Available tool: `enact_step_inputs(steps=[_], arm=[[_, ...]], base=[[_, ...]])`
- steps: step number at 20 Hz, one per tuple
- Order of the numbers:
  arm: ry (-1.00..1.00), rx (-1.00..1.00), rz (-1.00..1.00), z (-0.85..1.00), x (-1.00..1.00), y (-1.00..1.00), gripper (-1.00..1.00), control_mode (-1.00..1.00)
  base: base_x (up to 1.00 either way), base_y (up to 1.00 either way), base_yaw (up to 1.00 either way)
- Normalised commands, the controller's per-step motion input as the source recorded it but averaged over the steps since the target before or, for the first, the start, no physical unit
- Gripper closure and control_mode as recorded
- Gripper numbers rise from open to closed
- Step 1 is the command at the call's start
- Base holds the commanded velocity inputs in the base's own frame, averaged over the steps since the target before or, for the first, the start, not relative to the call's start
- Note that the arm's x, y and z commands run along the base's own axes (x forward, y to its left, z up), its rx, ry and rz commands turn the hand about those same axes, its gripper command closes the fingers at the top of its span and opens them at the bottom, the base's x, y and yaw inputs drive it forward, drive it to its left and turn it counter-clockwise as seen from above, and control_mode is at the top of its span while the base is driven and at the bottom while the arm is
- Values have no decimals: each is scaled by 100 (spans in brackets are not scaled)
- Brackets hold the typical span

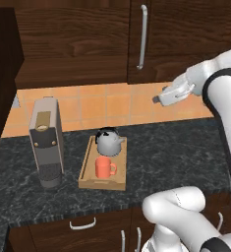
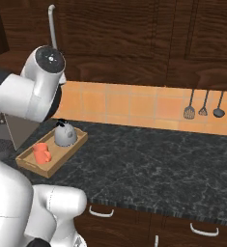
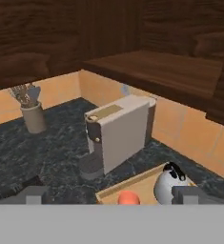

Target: Pick the kettle from the counter and place it on the tray. Then pick the mug from the cabinet and place it on the tray. Then close the cabinet doors.

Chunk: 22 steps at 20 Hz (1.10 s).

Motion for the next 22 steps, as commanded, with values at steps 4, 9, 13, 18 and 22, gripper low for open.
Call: enact_step_inputs(steps=[4, 9, 13, 18, 22], arm=[[-25, -21, 28, -8, -54, 69, -100, -100], [-37, -1, 14, -4, -67, 61, -100, -100], [-49, 0, 15, -1, -55, 60, -100, -100], [-21, 0, 30, 0, -29, 74, -100, -100], [-43, 0, 24, -2, -40, 77, -100, -100]], base=[[0, 0, 0], [0, 0, 0], [0, 0, 0], [0, 0, 0], [0, 0, 0]])
